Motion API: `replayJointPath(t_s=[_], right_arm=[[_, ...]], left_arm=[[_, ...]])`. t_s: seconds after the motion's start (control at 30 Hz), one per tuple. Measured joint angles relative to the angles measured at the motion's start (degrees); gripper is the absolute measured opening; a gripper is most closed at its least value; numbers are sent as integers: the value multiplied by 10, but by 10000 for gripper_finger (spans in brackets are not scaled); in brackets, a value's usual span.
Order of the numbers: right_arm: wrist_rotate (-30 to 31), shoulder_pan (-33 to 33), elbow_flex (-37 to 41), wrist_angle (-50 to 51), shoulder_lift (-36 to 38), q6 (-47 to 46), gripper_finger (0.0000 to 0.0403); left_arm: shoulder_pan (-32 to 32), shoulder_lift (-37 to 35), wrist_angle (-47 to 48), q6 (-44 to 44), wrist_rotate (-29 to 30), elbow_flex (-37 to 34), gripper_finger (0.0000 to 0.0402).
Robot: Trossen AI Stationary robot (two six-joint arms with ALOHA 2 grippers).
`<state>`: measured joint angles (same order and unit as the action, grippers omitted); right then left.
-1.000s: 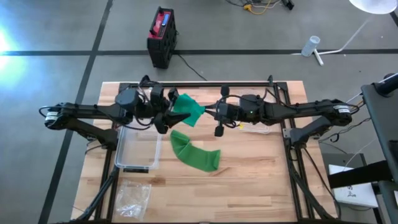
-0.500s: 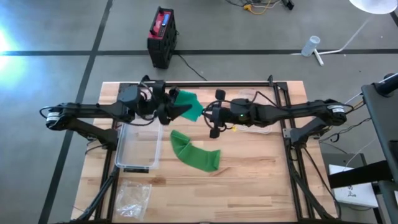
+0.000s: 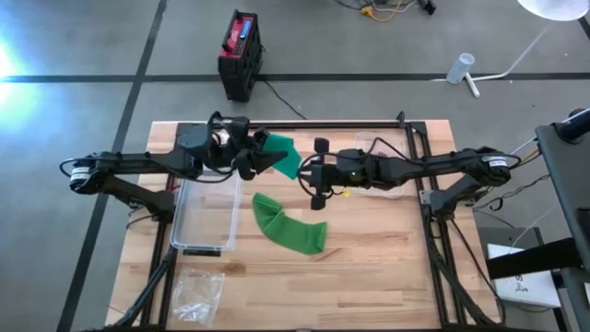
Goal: Roll bandage
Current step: Roll the light green bandage
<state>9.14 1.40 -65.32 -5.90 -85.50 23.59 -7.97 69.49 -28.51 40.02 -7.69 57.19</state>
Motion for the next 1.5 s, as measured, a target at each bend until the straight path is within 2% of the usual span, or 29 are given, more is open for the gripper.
replayJointPath(t_s=[0.27,0.53,0.7,0.77,0.97,1.07,1.33,1.43,1.5], right_arm=[[-23,0,0,4,5,0,3],[-36,0,0,32,4,-16,3],[-36,1,0,40,3,-20,3],[-37,1,0,39,3,-20,3],[-31,2,0,39,3,-29,3],[-32,2,0,43,3,-29,3],[-42,1,0,53,2,-26,3],[-71,1,0,53,2,-30,3],[-87,1,0,53,2,-30,3]], left_arm=[[-14,-2,72,-41,-59,0,366],[-24,-2,91,-19,-53,0,386],[-24,-2,146,-15,-81,0,393],[-26,-1,148,5,-62,0,393],[-48,-1,132,97,73,0,386],[-57,-1,142,127,82,0,386],[-58,4,155,104,-60,0,394],[-59,4,181,115,-112,0,392],[-59,4,202,133,-124,0,387]])
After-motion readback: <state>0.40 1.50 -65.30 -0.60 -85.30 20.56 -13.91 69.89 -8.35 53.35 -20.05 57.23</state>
